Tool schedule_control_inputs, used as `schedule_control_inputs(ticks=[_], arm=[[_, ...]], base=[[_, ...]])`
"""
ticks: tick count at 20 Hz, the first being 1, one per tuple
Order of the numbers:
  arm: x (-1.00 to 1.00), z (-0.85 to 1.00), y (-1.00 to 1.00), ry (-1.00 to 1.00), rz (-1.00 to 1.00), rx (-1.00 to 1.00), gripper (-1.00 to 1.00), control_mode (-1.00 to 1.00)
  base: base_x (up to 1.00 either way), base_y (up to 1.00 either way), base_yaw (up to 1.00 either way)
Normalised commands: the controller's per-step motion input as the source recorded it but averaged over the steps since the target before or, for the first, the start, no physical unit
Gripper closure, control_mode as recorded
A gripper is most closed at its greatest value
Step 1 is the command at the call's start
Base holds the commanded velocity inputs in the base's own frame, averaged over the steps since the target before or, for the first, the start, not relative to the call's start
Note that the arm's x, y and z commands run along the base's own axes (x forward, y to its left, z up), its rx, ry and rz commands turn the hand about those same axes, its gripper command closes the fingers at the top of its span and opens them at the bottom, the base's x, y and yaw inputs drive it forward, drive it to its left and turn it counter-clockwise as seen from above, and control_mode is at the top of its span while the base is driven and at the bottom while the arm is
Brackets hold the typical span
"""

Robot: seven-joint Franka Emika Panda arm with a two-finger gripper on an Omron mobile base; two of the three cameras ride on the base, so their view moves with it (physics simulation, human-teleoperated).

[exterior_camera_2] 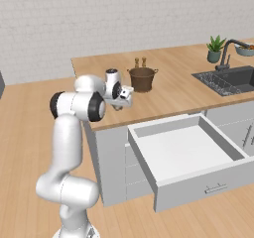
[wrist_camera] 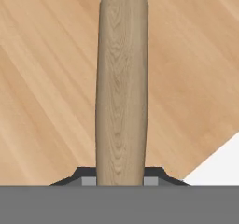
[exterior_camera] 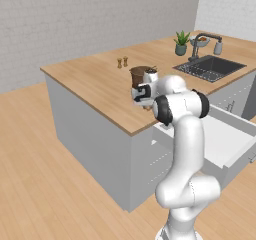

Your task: Pick the pizza cutter from the drawer and place it on the counter.

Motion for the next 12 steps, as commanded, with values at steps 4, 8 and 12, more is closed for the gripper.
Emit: schedule_control_inputs(ticks=[4, 8, 12], arm=[[0.83, -0.3, 0.58, -0.09, 0.0, 0.0, -1.0, -1.0], [0.02, -0.02, -0.05, -0.01, 0.0, 0.0, -1.0, -1.0], [-0.79, 0.11, -0.53, -0.02, 0.0, 0.03, -1.0, -1.0]], base=[[0.0, 0.0, 0.0], [0.0, 0.0, 0.0], [0.0, 0.0, 0.0]])
